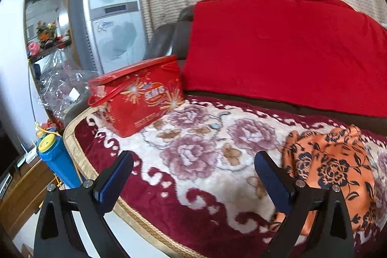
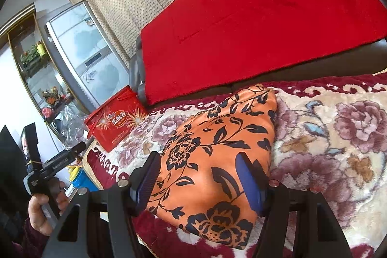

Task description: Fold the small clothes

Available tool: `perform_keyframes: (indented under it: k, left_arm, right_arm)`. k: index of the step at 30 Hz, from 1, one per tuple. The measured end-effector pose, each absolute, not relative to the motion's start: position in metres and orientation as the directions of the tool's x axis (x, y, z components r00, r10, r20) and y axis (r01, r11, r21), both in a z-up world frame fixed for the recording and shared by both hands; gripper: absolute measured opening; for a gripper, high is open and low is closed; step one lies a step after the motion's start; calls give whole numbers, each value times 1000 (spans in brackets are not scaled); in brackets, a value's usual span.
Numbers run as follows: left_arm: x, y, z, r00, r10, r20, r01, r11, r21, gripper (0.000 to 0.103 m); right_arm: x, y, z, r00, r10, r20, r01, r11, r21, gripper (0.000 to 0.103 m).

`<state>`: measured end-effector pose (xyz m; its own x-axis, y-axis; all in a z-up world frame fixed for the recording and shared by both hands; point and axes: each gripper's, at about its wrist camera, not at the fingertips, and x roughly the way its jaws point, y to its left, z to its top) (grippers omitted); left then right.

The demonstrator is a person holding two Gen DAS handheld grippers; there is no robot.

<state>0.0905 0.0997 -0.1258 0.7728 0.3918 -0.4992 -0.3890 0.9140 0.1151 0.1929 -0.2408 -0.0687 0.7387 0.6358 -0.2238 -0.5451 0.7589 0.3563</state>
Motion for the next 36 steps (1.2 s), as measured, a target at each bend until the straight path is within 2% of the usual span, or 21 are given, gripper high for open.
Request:
perform_keyframes:
  k: [14,25,28,32,34,36]
  left_arm:
    - [72,142,-118,750,456,-479,-483,873,74,100]
    - [75,134,-117,760,452,-467,-470,878,85,100]
    - [100,125,-130,778,314,-544,-366,931,13,100]
    - [172,104,-182,678,-46,-733,-136,973,-187,100]
    - [198,94,-204,622,-138,-771,-100,962,-253,100]
    - [217,88,-222,568,-177,-804,-118,949,-292,100]
  right_arm:
    - [200,-229,-75,732,635,-247,-544,763,348,68]
    - [202,-234,-75,736,632,-243,-540,764,352,68]
    - [208,-242,-77,737,630,-245,-527,762,376,68]
    - [231,-262,-78,714,658,-239,-493,715,496,69]
    - [241,-273,-78,721,652,-234,-468,707,530,69]
    - [249,-279,-78,721,654,-227,-455,695,557,69]
